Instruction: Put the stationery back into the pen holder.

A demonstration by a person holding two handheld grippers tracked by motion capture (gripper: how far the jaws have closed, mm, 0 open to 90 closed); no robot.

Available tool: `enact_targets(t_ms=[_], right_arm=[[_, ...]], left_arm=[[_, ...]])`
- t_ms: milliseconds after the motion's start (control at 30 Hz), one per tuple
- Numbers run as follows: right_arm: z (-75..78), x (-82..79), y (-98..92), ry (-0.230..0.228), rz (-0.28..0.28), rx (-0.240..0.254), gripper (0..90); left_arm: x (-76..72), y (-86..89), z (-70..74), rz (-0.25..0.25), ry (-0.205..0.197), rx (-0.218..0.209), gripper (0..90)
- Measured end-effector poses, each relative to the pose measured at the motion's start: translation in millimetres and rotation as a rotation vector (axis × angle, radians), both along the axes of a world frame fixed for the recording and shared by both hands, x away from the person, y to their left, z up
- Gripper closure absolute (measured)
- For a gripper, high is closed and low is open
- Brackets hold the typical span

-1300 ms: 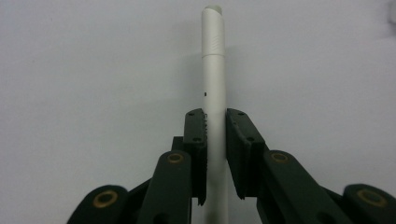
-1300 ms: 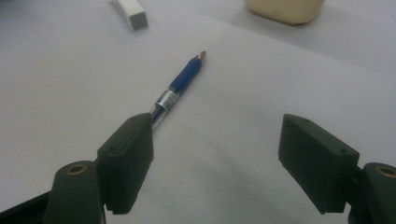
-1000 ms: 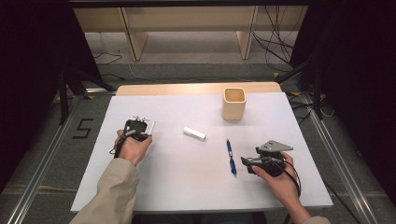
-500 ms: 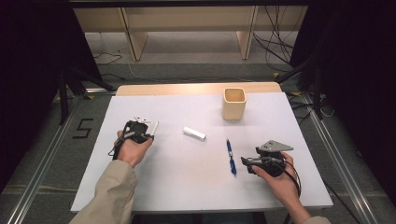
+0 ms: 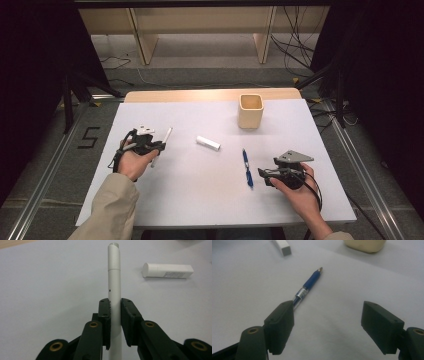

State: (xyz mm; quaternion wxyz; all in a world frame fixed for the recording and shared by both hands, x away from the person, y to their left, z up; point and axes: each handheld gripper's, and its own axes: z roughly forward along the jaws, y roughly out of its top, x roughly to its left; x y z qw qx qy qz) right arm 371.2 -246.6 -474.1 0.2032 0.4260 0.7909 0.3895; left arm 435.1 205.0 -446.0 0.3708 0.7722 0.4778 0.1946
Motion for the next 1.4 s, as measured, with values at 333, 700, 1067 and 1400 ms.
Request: enact_targets(t_ms=[333,700,1067,1400], right_arm=[[-0.3,0.1,0.8,-0.002,0.002,0.004,27.2],[1.4,2.0,4.0,-0.007,0.018,0.054,25.7],[10.7,5.2,18.8,-0.031,0.047,0.155,24.5],[19.7,16.4,60.9,-0.037,0.124,0.249,28.5]], left_arm=[[-6.4,20.8,-7.4,-0.107,-0.122,-0.040,78.6],[-14.0,23.4,-11.9,-0.132,-0.244,-0.160,78.6],[-21.3,4.1,-7.3,-0.144,-0.315,-0.210,78.6],[-27.8,-24.8,-4.1,-0.202,-0.331,-0.230,78.6]])
